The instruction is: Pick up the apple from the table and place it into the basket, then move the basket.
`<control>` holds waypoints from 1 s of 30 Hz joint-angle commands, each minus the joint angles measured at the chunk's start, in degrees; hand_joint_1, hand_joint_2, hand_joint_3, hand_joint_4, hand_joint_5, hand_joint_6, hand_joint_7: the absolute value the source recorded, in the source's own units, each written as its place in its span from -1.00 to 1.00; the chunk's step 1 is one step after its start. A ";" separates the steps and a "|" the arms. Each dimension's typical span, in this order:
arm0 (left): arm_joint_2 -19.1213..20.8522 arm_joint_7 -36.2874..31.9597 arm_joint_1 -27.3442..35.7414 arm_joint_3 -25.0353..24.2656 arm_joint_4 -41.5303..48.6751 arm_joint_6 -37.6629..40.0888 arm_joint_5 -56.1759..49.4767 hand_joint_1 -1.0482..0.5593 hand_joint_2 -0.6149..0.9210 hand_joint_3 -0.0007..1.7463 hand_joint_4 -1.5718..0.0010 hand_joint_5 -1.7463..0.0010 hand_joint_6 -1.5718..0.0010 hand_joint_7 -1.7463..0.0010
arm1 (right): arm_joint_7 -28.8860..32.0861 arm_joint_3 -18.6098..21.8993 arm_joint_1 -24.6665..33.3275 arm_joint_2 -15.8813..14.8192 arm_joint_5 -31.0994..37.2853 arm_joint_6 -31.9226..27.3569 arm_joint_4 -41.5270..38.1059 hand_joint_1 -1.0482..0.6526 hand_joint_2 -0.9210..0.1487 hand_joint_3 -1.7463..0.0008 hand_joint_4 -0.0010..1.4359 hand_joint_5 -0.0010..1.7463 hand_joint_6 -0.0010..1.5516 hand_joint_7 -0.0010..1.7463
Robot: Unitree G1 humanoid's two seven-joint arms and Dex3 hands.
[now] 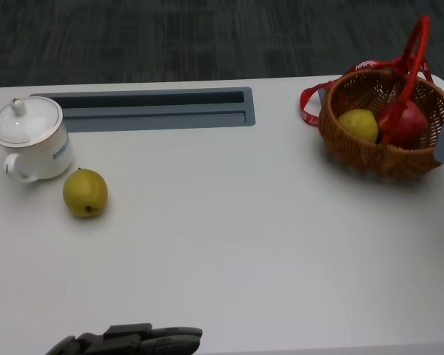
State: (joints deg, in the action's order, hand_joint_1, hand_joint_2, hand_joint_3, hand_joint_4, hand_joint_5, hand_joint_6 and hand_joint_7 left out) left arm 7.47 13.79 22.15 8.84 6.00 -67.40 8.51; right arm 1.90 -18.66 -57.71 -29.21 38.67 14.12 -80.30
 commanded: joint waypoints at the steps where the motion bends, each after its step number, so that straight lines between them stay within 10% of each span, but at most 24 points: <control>1: 0.99 0.41 -0.62 -0.01 0.17 0.34 0.95 -0.28 0.68 -1.00 -0.39 0.97 -0.30 0.98 | 0.17 1.10 0.84 -1.94 -1.35 1.18 0.68 -0.84 -0.88 1.00 -0.74 -1.00 -0.76 -0.99; 16: 1.57 1.21 -6.66 -0.95 2.47 0.53 0.45 -0.36 0.76 -0.98 -0.38 0.98 -0.28 1.00 | 4.37 4.72 6.40 -6.31 -5.60 8.15 1.74 -0.68 -0.79 1.00 -0.48 -0.95 -0.55 -0.96; 30: 2.41 1.26 -12.38 -4.07 2.26 6.22 -1.50 -0.39 0.77 -1.00 -0.26 1.00 -0.14 1.00 | 20.11 5.07 19.52 -6.11 -7.18 30.66 6.58 -0.56 -0.72 0.99 -0.01 -0.96 -0.20 -0.97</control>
State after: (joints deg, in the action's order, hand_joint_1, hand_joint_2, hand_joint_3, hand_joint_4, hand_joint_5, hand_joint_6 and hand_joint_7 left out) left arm 8.88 15.09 10.29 5.84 8.44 -61.72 7.55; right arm 19.74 -14.25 -40.06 -34.73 32.47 41.92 -74.82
